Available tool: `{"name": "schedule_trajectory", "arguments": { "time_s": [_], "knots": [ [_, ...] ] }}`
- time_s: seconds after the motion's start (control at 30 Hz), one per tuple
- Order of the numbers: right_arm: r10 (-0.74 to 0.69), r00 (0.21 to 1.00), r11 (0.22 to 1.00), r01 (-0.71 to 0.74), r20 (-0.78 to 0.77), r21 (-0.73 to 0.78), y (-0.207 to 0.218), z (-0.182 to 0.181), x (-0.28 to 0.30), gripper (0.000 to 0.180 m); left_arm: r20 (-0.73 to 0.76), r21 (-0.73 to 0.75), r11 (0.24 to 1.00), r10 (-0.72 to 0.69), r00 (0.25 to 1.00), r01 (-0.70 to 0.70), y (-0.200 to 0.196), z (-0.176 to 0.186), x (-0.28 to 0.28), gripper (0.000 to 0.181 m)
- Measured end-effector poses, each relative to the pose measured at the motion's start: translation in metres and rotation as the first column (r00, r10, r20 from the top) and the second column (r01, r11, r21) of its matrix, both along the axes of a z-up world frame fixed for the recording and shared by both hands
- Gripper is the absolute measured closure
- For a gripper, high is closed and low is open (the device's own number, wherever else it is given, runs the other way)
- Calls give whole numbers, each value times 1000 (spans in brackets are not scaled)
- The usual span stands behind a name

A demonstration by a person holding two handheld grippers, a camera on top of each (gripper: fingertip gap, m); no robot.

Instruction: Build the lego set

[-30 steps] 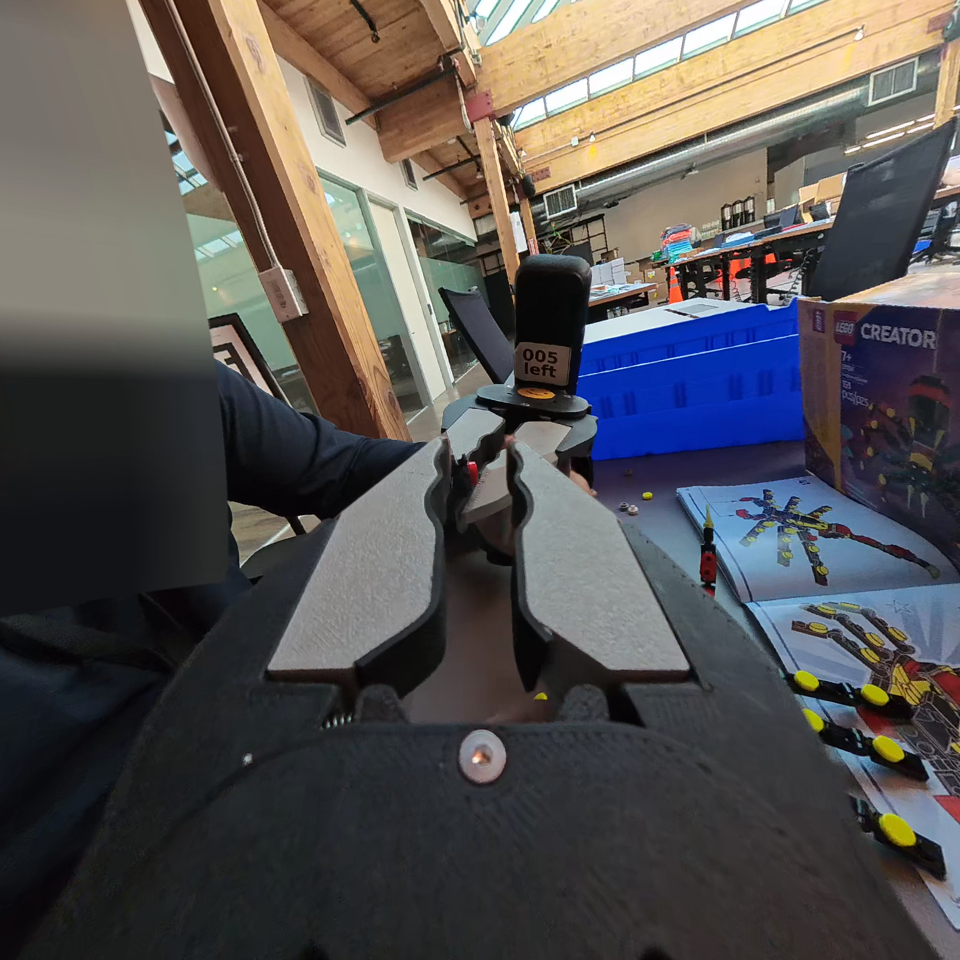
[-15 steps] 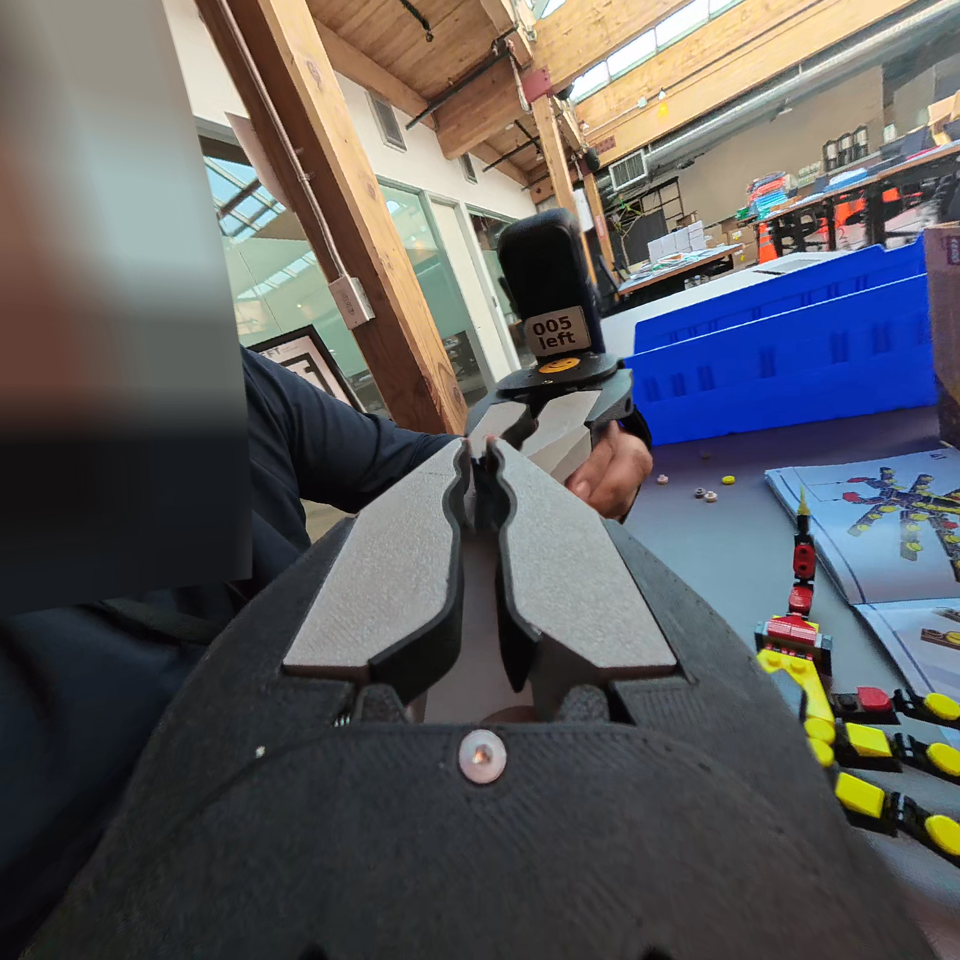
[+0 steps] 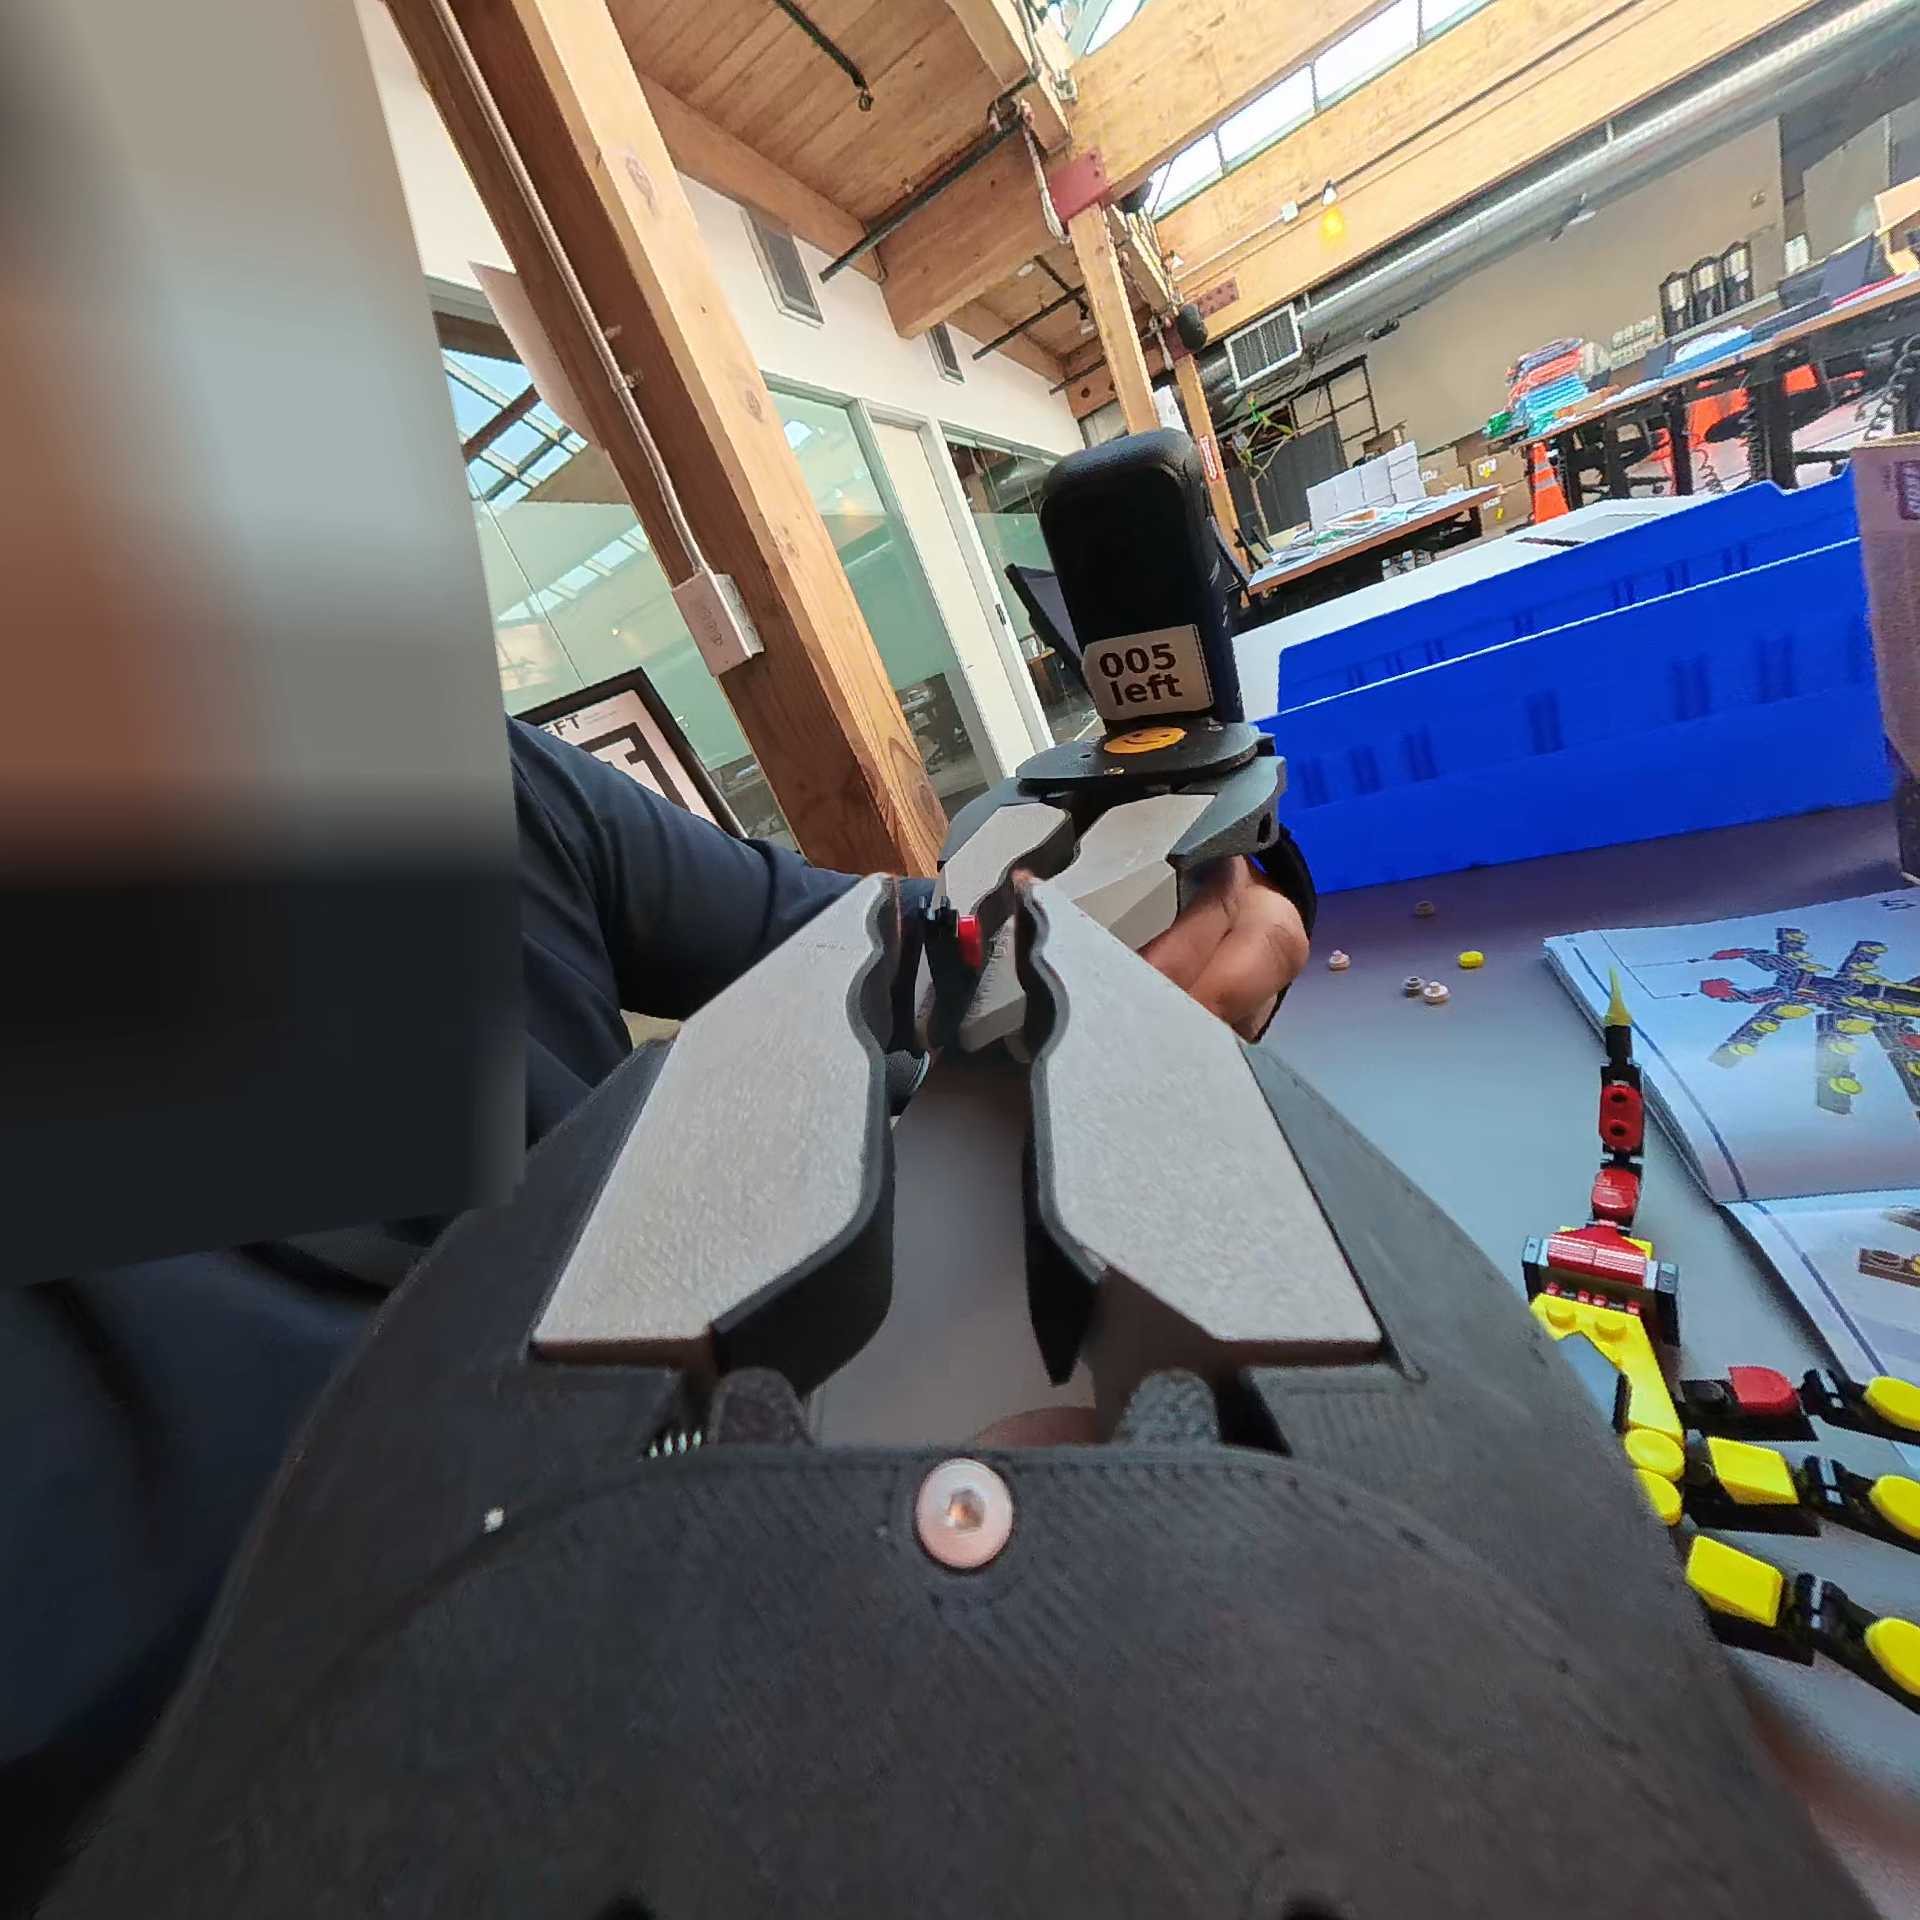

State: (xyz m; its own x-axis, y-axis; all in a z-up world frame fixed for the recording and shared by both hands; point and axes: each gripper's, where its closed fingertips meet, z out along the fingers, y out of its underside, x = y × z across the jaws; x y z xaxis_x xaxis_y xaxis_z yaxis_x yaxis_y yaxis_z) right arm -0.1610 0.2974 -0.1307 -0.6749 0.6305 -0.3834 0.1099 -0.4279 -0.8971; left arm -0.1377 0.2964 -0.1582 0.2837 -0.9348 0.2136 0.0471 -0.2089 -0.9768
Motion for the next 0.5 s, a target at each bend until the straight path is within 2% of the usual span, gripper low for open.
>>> {"name": "schedule_trajectory", "arguments": {
  "time_s": [0.07, 0.13, 0.3, 0.5],
  "knots": [
    [15, 1000, 1000, -15, 0, 7, -3, -1, 1, 163, -4, 3, 1000, -5, 1000, 5, -1, 1, 0, 178],
    [32, 999, 999, -32, 4, 20, -6, -3, 1, 172, -12, 9, 1000, -1, 1000, 1, -1, 0, 0, 178],
    [61, 998, 998, -61, 10, 15, -11, -4, 2, 172, -40, 26, 999, -19, 999, 20, -5, -1, 1, 178],
    [114, 993, 993, -113, 33, -32, -18, -2, 3, 172, -99, 112, 993, -13, 995, 24, -11, 0, 4, 178]
  ]
}}
